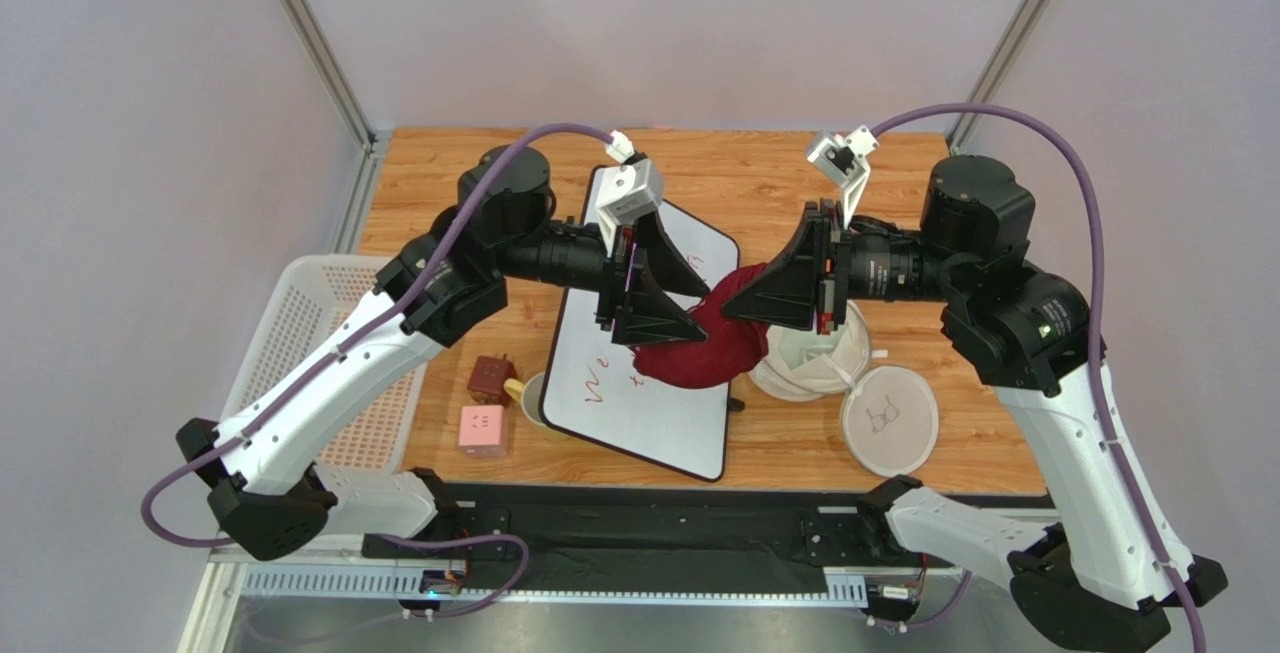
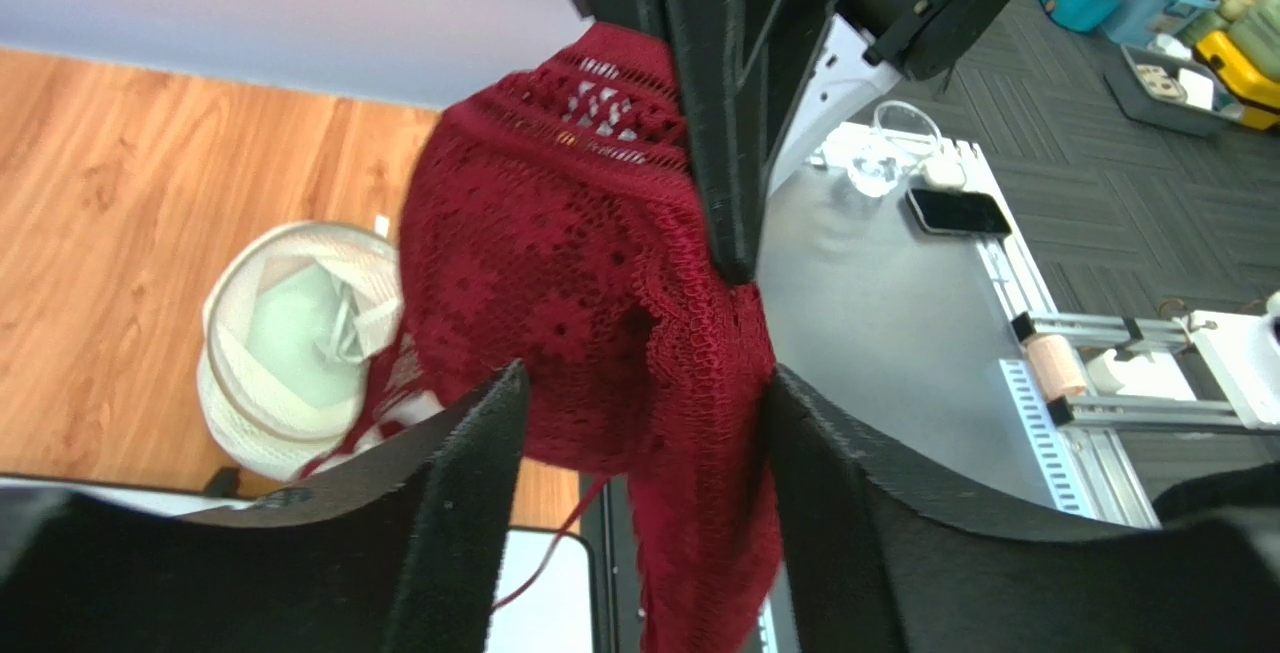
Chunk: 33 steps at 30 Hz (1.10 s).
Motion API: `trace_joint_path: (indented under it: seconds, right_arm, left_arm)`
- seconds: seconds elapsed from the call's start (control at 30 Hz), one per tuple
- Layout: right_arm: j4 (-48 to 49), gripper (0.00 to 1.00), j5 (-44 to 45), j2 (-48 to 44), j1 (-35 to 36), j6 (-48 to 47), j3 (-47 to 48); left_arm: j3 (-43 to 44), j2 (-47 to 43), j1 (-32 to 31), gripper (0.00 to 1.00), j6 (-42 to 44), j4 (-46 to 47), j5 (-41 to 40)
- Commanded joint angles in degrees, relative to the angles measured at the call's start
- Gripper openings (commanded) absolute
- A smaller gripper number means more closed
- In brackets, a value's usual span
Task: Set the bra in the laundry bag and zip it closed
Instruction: Adjust the bra.
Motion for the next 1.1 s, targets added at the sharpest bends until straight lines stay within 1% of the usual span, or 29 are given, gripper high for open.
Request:
trace_joint_path:
  seconds: [0.0,0.03,0.07,0.13,0.17,0.2,0.27,0.3,0.37,0.43,0.47,0.5,0.53,0.57,0.63,0.67,0.8,0.83,0.87,0.93,1.07]
  right_arm:
    - [1.05,0.0,0.81,-0.24,-0.12,0.24,1.09]
    - [1.49,0.0,0.73,-0.59,-0.2,0.5,0.74]
    - [2.71,0.0,0.73,-0.59,-0.03,1.38,0.56]
    - [3.95,0.0,0.55,-0.86,-0.12,2.52,0.13]
    - [5.18,0.0,0.12,-0.94,-0.12,3.66,-0.31]
    - [5.62,0.0,-0.06,-0.95,-0.12,4.1,-0.4]
    - [5.98,0.0,-0.06,-1.29,-0.03,4.64,-1.01]
    - [5.98,0.0,0.02,-1.47,-0.03,4.46,-1.19]
    - [5.54,0.0,0.55,-1.82,-0.12,4.2,-2.16]
    - [5.89,0.0,0.55,-2.61,-0.03,4.55,-3.83]
    - [5.98,0.05,0.64,-2.96,-0.12,4.72,-4.35]
    - [5.72,0.12,0.99,-3.49,-0.03,4.46,-5.23]
    - [5.11,0.21,1.43,-3.84,-0.12,4.03,-5.41]
    - [3.62,0.37,2.04,-4.19,-0.12,3.5,-5.67]
    - [1.16,0.51,3.7,-5.42,-0.12,1.22,-5.68]
    - [-1.2,0.61,4.41,-6.12,-0.12,0.6,-5.68]
    - [-7.54,0.7,10.2,-9.64,-0.12,-3.62,-5.94]
    - [-9.64,0.71,14.05,-11.39,-0.12,-5.8,-6.11]
    - [-10.27,0.73,16.09,-12.19,-0.2,-6.69,-6.46]
    - [-9.06,0.75,19.96,-14.55,-0.12,-8.88,-8.39]
    - [-2.3,0.76,19.28,-16.15,-0.2,-10.04,-12.0]
  left_arm:
    - [0.9,1.12,-0.75,0.52,1.73,-1.21,-0.4]
    - [1.51,1.29,-0.75,0.46,1.56,-1.47,-0.5]
    - [1.6,1.47,-0.84,0.42,1.12,-1.56,-0.41]
    - [2.21,1.64,-1.02,0.35,0.68,-1.48,0.2]
    - [2.22,1.65,-1.02,0.3,0.33,-1.48,0.29]
    - [2.3,1.65,-1.02,0.21,-0.63,-1.39,0.29]
    - [2.22,1.56,-1.02,0.13,-1.69,-0.6,0.29]
    - [2.13,1.21,-1.02,0.07,-2.83,-0.16,1.34]
    - [1.25,0.59,-1.02,0.01,-4.15,1.77,1.79]
    - [0.2,-0.72,-1.02,0.0,-6.34,3.87,1.7]
    - [-0.15,-1.51,-1.02,0.0,-7.14,4.58,2.05]
    - [-0.42,-2.04,-1.02,0.0,-7.67,5.02,2.05]
    - [-0.86,-2.48,-1.02,0.0,-8.45,5.46,1.88]
    - [-1.12,-3.53,-1.02,0.0,-8.64,5.55,1.87]
    - [-1.12,-4.42,-1.02,0.0,-8.81,4.68,2.05]
    - [-1.04,-5.2,-1.02,0.0,-8.73,4.24,2.31]
    - [-2.0,-7.49,-1.02,0.0,-8.37,2.13,3.89]
    - [-2.44,-8.63,-1.02,0.0,-8.46,2.3,4.42]
    - [-2.79,-9.16,-1.1,0.0,-8.55,2.39,5.55]
    - [-4.2,-10.21,-1.02,0.0,-8.81,2.91,7.23]
    - [-7.01,-13.11,-1.02,0.0,-9.87,5.11,15.65]
